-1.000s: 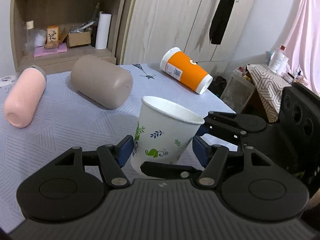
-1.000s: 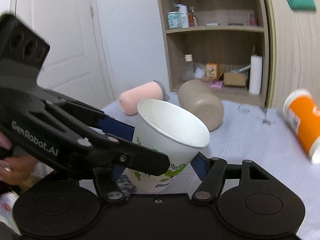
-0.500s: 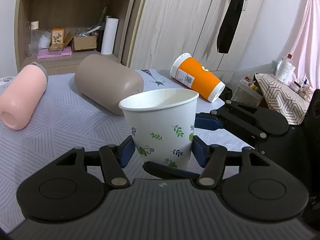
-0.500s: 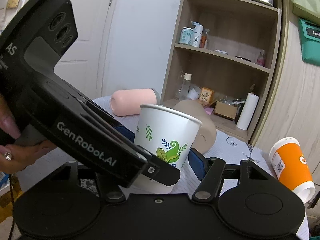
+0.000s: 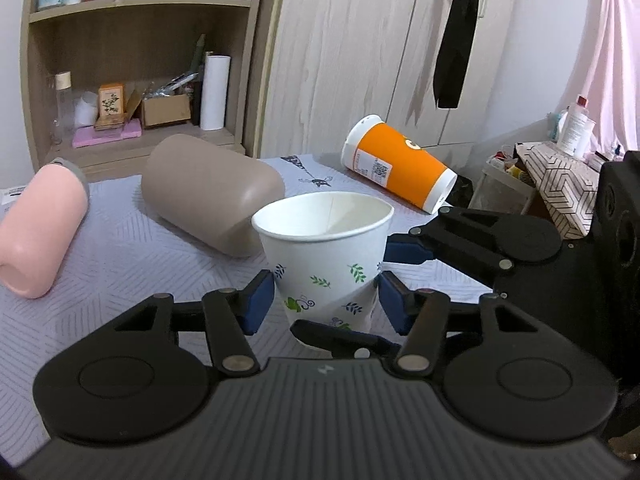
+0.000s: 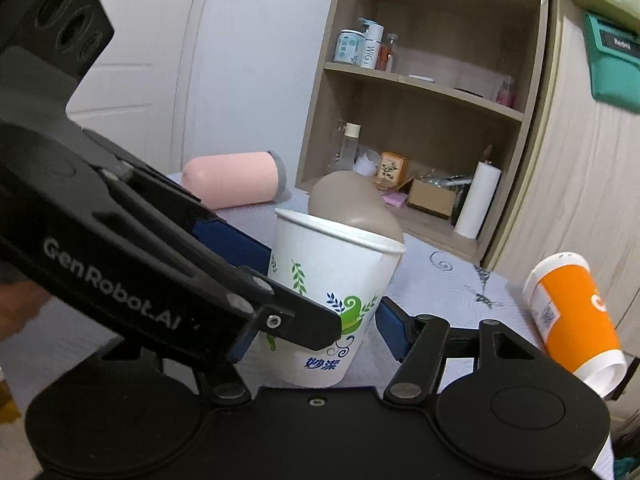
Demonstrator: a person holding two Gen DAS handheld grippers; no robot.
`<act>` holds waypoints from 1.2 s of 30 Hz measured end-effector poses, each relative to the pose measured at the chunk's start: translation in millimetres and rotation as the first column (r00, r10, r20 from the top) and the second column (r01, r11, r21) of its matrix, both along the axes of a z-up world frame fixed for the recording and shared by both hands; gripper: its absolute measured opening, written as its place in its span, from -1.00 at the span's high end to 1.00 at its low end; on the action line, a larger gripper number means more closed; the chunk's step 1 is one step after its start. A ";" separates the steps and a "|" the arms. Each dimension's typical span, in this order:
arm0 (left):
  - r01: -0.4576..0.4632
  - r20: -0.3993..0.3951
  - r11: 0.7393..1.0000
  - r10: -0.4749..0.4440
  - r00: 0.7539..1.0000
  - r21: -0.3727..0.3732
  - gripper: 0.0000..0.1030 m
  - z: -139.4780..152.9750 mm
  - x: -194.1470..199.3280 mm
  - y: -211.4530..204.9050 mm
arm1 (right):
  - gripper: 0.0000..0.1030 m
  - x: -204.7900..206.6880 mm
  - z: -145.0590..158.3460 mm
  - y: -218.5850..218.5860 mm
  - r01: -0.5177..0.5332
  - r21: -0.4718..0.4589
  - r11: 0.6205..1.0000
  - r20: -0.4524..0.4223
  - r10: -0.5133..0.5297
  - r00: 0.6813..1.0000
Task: Flip cup upright
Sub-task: 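Rotate the white cup upright with the left gripper and lower it to the table, then open the left gripper and pull it back from the upright cup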
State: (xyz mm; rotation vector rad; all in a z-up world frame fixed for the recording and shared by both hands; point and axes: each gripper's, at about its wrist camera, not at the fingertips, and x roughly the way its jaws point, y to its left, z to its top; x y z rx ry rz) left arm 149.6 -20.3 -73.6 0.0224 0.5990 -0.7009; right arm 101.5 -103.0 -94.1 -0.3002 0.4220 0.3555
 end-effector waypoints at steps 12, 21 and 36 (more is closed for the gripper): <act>0.027 -0.009 1.000 -0.027 1.000 -0.009 -0.05 -4.9 -1.9 -8.3 | -0.33 4.0 -3.1 -4.0 0.050 -0.056 0.997 -0.015 -0.051 0.999; -0.023 -0.054 1.000 0.023 0.998 -0.012 -0.12 0.5 -1.6 -4.1 | -0.51 0.4 -0.9 -12.2 0.070 0.000 0.998 -0.058 -0.070 0.996; -0.283 -0.045 0.957 0.286 0.957 0.058 -0.29 32.0 -59.4 17.7 | -0.51 -43.4 25.1 -29.0 0.123 0.131 0.984 -0.086 -0.112 0.990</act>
